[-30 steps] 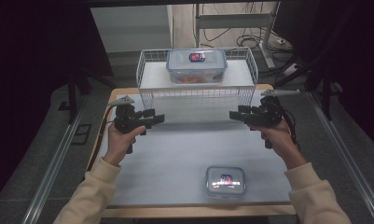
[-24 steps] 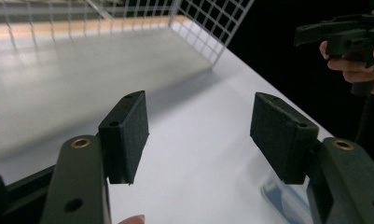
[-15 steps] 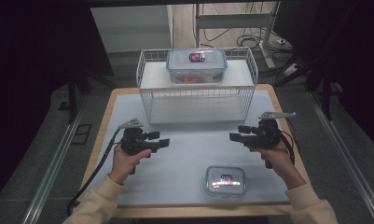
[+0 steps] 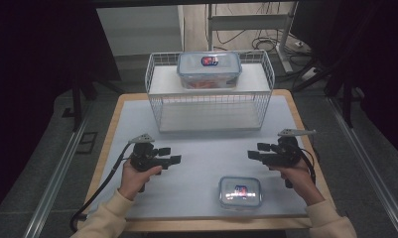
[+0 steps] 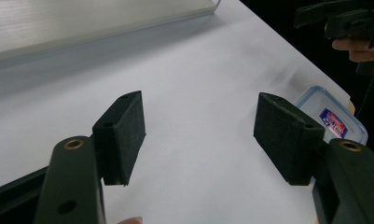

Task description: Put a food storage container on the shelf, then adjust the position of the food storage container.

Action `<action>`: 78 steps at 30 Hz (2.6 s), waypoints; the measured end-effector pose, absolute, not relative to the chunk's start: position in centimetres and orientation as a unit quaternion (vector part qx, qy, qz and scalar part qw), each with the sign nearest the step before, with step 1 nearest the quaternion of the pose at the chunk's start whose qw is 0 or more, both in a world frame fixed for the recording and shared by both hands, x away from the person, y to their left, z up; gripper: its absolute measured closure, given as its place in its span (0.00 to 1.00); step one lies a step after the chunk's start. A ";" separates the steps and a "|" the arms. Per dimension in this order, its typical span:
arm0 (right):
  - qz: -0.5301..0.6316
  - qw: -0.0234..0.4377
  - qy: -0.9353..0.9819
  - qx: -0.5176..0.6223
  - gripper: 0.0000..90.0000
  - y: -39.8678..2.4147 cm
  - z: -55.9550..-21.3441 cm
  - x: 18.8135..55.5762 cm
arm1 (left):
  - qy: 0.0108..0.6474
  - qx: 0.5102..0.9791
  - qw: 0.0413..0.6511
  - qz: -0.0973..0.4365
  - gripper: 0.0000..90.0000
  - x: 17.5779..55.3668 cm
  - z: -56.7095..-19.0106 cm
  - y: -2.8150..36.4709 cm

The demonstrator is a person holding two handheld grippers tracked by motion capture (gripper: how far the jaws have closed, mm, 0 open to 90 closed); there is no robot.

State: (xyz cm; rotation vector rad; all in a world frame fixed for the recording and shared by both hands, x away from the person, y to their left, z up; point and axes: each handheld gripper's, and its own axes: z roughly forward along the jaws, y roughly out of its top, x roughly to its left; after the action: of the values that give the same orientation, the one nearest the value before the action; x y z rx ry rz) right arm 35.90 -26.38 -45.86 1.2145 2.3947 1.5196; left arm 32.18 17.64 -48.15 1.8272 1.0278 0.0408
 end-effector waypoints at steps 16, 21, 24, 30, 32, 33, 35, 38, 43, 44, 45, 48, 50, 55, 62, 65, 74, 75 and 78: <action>0.473 0.044 0.776 0.414 0.34 -28.4 -46.9 33.0 | 0.429 0.770 0.473 -0.005 0.34 31.2 -50.6 17.0; 0.464 0.047 0.779 0.420 0.35 -29.3 -47.7 32.2 | 0.432 0.770 0.469 -0.007 0.33 31.2 -51.0 16.7; 0.463 0.047 0.779 0.420 0.36 -29.3 -47.7 32.0 | 0.433 0.771 0.467 -0.009 0.33 31.3 -51.1 16.6; 0.458 0.052 0.789 0.407 0.40 -29.5 -47.8 31.0 | 0.430 0.780 0.455 -0.007 0.32 31.3 -51.6 16.3; 0.458 0.054 0.790 0.405 0.40 -29.6 -47.8 30.8 | 0.430 0.780 0.454 -0.009 0.32 31.3 -51.7 16.3; 0.457 0.055 0.790 0.404 0.40 -29.7 -47.8 30.6 | 0.430 0.781 0.453 -0.009 0.31 31.3 -51.8 16.2; 0.457 0.057 0.791 0.402 0.40 -29.9 -48.0 30.2 | 0.430 0.782 0.451 -0.010 0.31 31.3 -51.9 16.2; 0.455 0.056 0.792 0.402 0.42 -30.0 -48.0 29.8 | 0.431 0.781 0.451 -0.010 0.31 31.3 -51.9 16.1; 0.458 0.062 0.800 0.382 0.69 -30.2 -47.6 28.9 | 0.432 0.782 0.449 -0.011 0.30 31.4 -52.0 16.1; 0.458 0.062 0.800 0.382 0.69 -30.2 -47.6 28.9 | 0.432 0.782 0.448 -0.011 0.30 31.4 -52.0 16.1; 0.462 0.060 0.805 0.368 0.84 -30.0 -47.2 28.6 | 0.433 0.782 0.447 -0.011 0.30 31.4 -52.1 16.1; 0.470 0.052 0.808 0.351 0.93 -29.7 -46.7 28.0 | 0.434 0.783 0.446 -0.011 0.30 31.5 -52.1 16.1; 0.471 0.045 0.820 0.323 0.99 -28.9 -46.3 27.1 | 0.435 0.783 0.445 -0.011 0.30 31.5 -52.2 16.1; 0.433 0.028 0.871 0.230 1.00 -24.9 -46.7 23.6 | 0.437 0.782 0.444 -0.012 0.30 31.6 -52.3 16.1; 0.374 0.023 0.908 0.189 1.00 -23.0 -48.5 22.1 | 0.436 0.783 0.444 -0.011 0.30 31.6 -52.3 16.1; 0.357 0.030 0.914 0.190 1.00 -22.9 -49.4 21.9 | 0.436 0.784 0.442 -0.012 0.30 31.7 -52.4 16.1; 0.327 0.062 0.925 0.181 1.00 -22.5 -50.6 22.1 | 0.438 0.784 0.441 -0.013 0.30 31.7 -52.5 16.1; 0.327 0.067 0.925 0.182 1.00 -22.5 -50.6 22.2 | 0.438 0.784 0.441 -0.013 0.30 31.7 -52.5 16.1; 0.328 0.073 0.923 0.186 1.00 -22.4 -50.7 22.5 | 0.438 0.784 0.440 -0.012 0.30 31.7 -52.5 16.1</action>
State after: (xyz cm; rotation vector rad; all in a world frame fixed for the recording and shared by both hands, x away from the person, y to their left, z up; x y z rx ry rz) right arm 22.54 -22.41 -50.72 0.5572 2.7727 0.9851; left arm 31.74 16.14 -52.47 1.9471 1.0866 -0.0299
